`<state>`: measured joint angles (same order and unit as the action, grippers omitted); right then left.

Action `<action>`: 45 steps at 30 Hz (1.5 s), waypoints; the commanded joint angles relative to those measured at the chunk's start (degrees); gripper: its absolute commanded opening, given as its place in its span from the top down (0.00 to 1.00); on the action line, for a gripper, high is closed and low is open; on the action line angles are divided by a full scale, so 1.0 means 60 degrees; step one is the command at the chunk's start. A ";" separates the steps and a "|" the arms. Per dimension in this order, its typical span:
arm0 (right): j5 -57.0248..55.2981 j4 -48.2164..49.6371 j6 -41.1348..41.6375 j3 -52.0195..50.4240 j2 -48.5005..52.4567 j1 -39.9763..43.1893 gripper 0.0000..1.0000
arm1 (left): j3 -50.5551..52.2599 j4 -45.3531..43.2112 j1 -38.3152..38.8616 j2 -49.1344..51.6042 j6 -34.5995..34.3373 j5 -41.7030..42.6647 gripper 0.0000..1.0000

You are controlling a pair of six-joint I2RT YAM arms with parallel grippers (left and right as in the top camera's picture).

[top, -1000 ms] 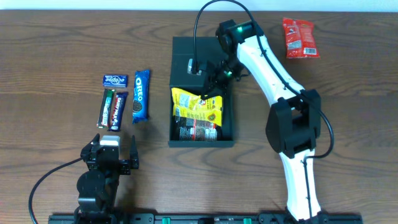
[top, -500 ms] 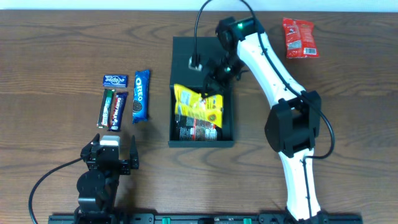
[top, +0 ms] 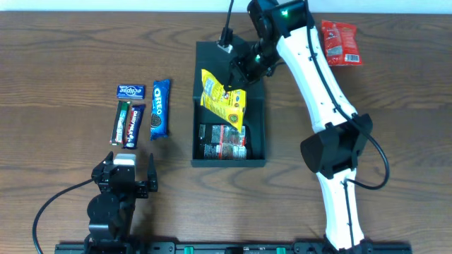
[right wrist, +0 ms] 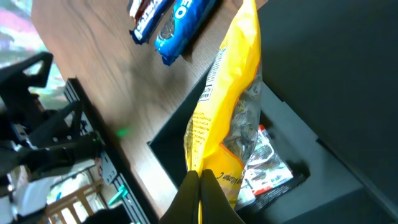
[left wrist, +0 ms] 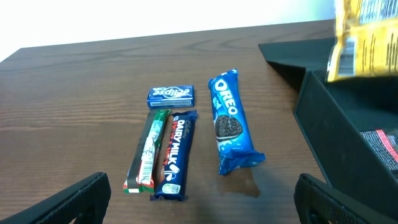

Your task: Pack container

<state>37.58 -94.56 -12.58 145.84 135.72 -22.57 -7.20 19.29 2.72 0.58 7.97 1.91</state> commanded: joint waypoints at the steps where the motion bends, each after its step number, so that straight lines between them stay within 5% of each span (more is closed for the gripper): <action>1: -0.0328 0.0106 0.1479 0.0510 -0.0222 -0.0138 0.99 | 0.0208 0.0062 -0.0011 -0.0055 0.0168 -0.0142 0.05; 11: -0.1818 0.1821 0.6193 0.0539 -0.0390 -0.0321 0.98 | 0.0208 0.0062 -0.0011 -0.0055 0.0168 -0.0142 0.05; 22: -0.3038 0.1668 0.6808 0.0550 -0.1504 -0.0605 0.98 | 0.0208 0.0062 -0.0011 -0.0055 0.0168 -0.0142 0.04; 26: -0.5246 0.1457 0.8011 0.0550 -0.2390 -0.1075 0.98 | 0.0208 0.0062 -0.0011 -0.0055 0.0168 -0.0142 0.05; 33: -0.5380 0.1016 1.0673 0.0539 -0.2776 -0.1996 0.99 | 0.0208 0.0062 -0.0011 -0.0055 0.0168 -0.0142 0.05; 45: -0.7289 0.1104 1.2382 0.0084 -0.2761 -0.3606 0.99 | 0.0208 0.0062 -0.0011 -0.0055 0.0168 -0.0142 0.05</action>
<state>-2.17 -88.23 58.30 147.76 118.87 -43.55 -7.20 19.29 2.72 0.58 7.97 1.91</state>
